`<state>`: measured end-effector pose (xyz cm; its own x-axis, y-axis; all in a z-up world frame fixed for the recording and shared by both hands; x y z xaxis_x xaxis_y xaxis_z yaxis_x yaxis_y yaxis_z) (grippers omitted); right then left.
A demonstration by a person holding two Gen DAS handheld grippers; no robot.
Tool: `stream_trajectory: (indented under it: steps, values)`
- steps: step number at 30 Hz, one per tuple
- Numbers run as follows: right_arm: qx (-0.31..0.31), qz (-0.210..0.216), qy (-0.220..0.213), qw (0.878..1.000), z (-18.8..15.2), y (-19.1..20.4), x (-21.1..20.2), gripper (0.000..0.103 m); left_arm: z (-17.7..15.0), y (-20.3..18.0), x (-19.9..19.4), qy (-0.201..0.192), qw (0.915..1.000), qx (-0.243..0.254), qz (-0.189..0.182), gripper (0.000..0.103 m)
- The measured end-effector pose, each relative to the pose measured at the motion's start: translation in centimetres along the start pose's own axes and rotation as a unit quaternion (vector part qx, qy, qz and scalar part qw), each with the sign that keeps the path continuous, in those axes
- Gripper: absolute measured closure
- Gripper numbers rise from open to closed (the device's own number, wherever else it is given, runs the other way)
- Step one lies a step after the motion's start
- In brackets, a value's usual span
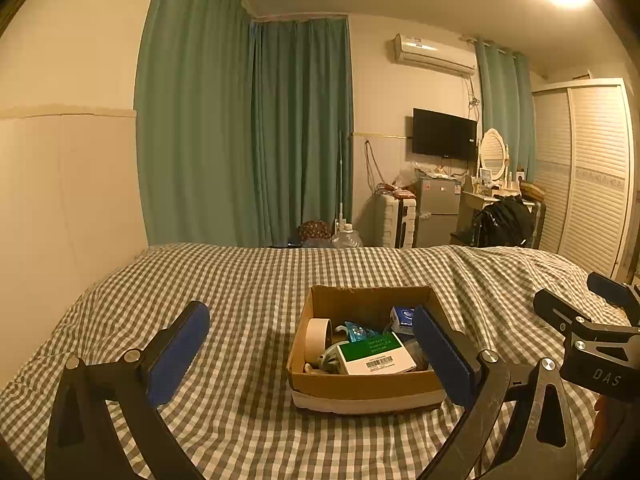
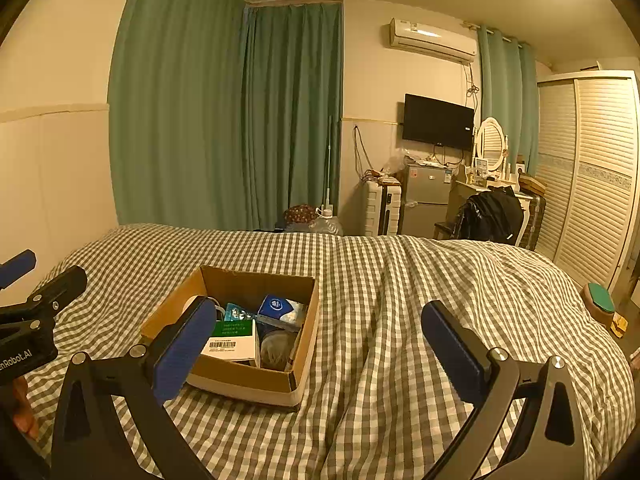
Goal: Organize objects
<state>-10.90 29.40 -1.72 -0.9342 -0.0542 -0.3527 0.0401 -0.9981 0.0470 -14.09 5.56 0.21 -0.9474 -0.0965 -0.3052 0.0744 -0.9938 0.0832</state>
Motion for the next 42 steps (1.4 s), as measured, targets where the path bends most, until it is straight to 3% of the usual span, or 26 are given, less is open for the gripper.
stream_trajectory:
  steps: [42]
  values:
    - [-0.002,0.002,0.007,1.0,-0.61,0.57,0.39,0.0,-0.59,-0.07,-0.55,0.015,0.9999,0.009,0.0,0.0]
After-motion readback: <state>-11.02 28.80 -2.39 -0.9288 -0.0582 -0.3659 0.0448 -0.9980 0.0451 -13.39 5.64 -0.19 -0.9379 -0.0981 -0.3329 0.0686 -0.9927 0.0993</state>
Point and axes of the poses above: each gripper's, at about its wrist camera, not at the fingertips, and x roughly the way its jaws point, y to its left, z to its top, the point moved 8 cm from there along x, roughly the way its jaws point, and after that the axes turned 13 degrees about z, right-handed, at the moved point
